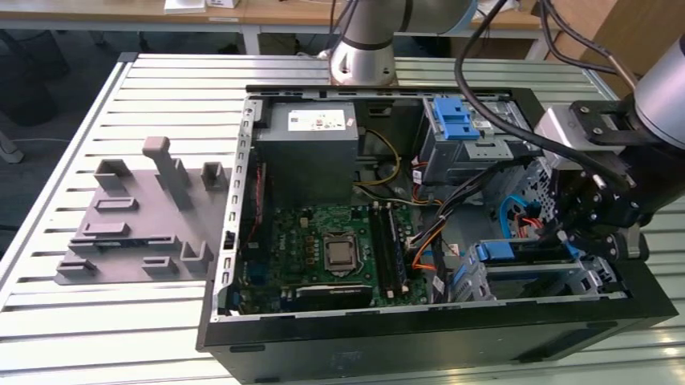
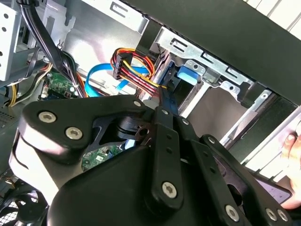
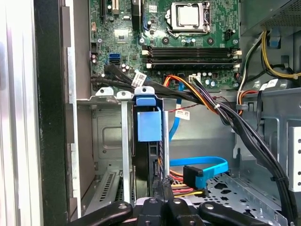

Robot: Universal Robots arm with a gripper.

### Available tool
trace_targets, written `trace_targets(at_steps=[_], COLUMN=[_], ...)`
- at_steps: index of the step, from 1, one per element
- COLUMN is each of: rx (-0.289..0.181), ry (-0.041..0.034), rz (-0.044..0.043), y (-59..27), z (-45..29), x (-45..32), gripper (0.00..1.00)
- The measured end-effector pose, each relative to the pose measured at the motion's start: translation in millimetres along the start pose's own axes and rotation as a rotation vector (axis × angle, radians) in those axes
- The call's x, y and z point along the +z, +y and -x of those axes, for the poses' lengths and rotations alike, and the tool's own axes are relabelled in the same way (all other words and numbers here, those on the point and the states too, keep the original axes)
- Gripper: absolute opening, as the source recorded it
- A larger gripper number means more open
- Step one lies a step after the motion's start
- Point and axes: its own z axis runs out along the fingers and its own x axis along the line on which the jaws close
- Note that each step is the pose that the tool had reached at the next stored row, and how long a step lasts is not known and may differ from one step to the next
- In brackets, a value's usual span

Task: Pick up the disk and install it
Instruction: 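Insert the first disk wire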

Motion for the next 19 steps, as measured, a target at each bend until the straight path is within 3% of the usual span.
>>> trace_targets(at_steps=[11, 19], rx=[0.0, 0.0], ry=[-0.0013, -0.0018], rz=[0.0001, 0.0001], y=[-0.9, -1.0], z=[0.0, 0.5], x=[0.8, -5.3], gripper=[0.11, 0.11])
